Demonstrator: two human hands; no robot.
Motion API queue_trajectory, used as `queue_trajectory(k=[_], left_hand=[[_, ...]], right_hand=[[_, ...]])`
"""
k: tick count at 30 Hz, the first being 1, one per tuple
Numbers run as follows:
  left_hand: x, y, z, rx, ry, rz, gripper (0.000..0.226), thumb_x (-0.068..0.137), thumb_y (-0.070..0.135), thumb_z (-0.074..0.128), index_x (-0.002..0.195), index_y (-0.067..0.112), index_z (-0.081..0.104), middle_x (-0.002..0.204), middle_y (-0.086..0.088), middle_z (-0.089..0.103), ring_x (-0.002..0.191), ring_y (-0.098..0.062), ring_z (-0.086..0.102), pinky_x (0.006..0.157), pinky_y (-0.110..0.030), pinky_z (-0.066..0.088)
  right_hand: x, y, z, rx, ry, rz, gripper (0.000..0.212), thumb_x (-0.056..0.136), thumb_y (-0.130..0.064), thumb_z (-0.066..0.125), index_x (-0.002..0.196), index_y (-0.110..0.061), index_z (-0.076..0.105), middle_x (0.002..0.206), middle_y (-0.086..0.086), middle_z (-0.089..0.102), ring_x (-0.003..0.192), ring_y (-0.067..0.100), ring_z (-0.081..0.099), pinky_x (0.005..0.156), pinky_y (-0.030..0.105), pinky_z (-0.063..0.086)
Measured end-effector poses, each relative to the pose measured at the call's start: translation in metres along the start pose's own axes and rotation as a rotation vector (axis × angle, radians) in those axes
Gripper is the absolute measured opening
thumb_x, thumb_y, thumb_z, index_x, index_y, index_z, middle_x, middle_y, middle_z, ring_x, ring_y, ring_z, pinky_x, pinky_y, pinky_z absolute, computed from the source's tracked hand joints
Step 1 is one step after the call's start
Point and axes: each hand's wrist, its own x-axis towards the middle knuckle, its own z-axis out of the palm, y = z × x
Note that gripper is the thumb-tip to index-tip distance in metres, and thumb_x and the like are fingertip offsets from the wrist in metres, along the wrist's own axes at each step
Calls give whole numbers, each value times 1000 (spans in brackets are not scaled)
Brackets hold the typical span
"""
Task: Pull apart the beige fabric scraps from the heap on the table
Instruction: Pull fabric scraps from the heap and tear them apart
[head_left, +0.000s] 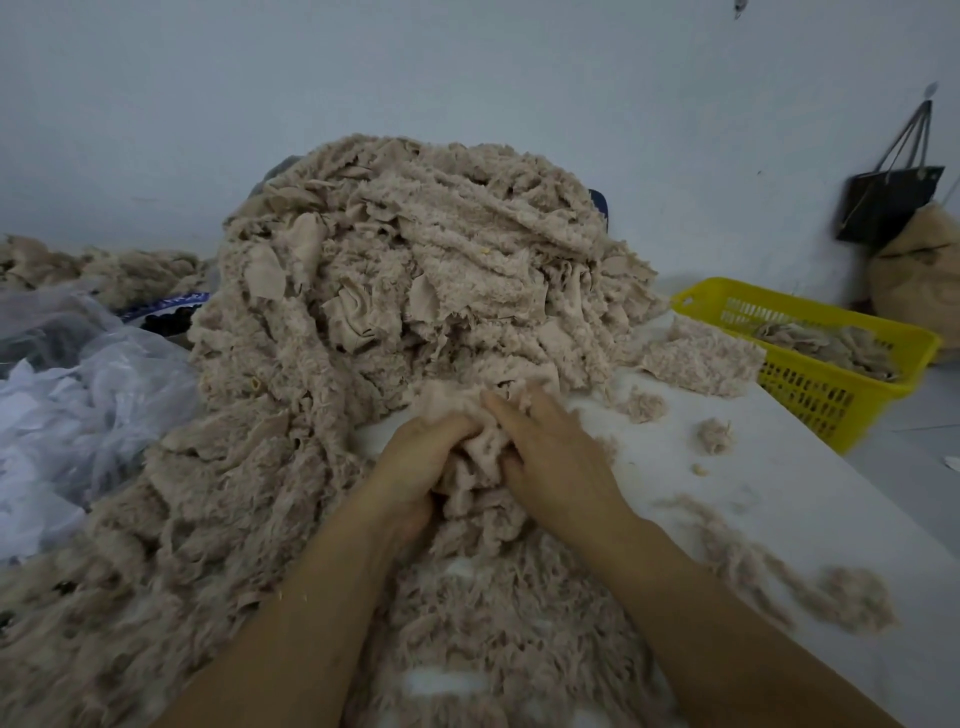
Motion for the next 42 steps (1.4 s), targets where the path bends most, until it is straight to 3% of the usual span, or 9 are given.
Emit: queue_trajectory(k=[9, 15, 23, 27, 29, 33, 36, 40, 42], left_hand=[[1, -5, 1, 357, 152, 263, 46, 104, 20, 44, 62, 27, 60, 52, 6, 53, 45, -9, 45, 49, -25, 43], [-8, -5, 9, 303, -1, 284, 53, 99, 4, 44, 55, 28, 63, 53, 9, 56, 47, -6, 50, 46, -21, 44], [-3, 12, -1, -365, 64, 160, 33, 101, 18, 50, 80, 14, 74, 64, -3, 68, 49, -13, 64, 42, -21, 49], [2, 6, -3, -354, 153, 80, 36, 99, 12, 50, 74, 10, 76, 64, -5, 72, 53, -15, 69, 45, -27, 55], [6, 5, -9, -377, 222, 75, 54, 102, 13, 45, 60, 15, 79, 68, -3, 75, 57, -12, 71, 53, -24, 57], [14, -1, -13, -211, 394, 106, 22, 99, 22, 58, 86, 15, 74, 76, -1, 75, 65, -15, 71, 55, -28, 56], [15, -4, -14, -93, 488, 103, 34, 99, 44, 57, 95, 12, 68, 75, -3, 71, 60, -18, 66, 48, -25, 51], [17, 0, -18, -426, 248, -105, 45, 104, 29, 43, 77, 15, 75, 67, -3, 70, 54, -16, 68, 48, -26, 53], [17, 0, -19, -535, 151, -154, 56, 103, 22, 38, 61, 14, 75, 61, -2, 68, 52, -15, 67, 49, -25, 56]], right_hand=[[-3, 8, 2, 171, -98, -17, 76, 96, -13, 47, 157, -40, 11, 82, -7, 42, 61, 12, 39, 50, 29, 31], [3, 17, 6, 192, -29, 120, 51, 89, -2, 50, 136, -21, 53, 119, 10, 65, 104, 30, 60, 80, 36, 49], [6, 44, 0, 463, 74, 466, 44, 99, -3, 41, 137, -19, 55, 113, 13, 67, 73, 19, 57, 53, 14, 42], [6, 36, -3, 762, -11, 519, 61, 101, -8, 44, 152, -39, 29, 127, -5, 48, 84, 35, 68, 58, 37, 48], [5, 32, -7, 914, -11, 492, 66, 102, -8, 43, 153, -43, 22, 122, -1, 55, 60, 21, 65, 49, 28, 43], [2, 14, -14, 1154, 69, 326, 44, 104, -13, 46, 141, -38, 43, 62, -1, 68, 40, 8, 50, 40, 19, 39], [7, 16, -10, 1139, 91, 582, 30, 105, -28, 46, 117, -15, 70, 39, -6, 49, 31, 6, 38, 35, 17, 32], [6, 27, -19, 1828, 85, 810, 31, 104, -29, 47, 131, -14, 54, 65, 3, 61, 36, 7, 33, 35, 18, 30], [4, 28, -19, 1825, 8, 781, 30, 97, -41, 58, 120, -21, 56, 75, 8, 65, 41, 9, 40, 39, 20, 37]])
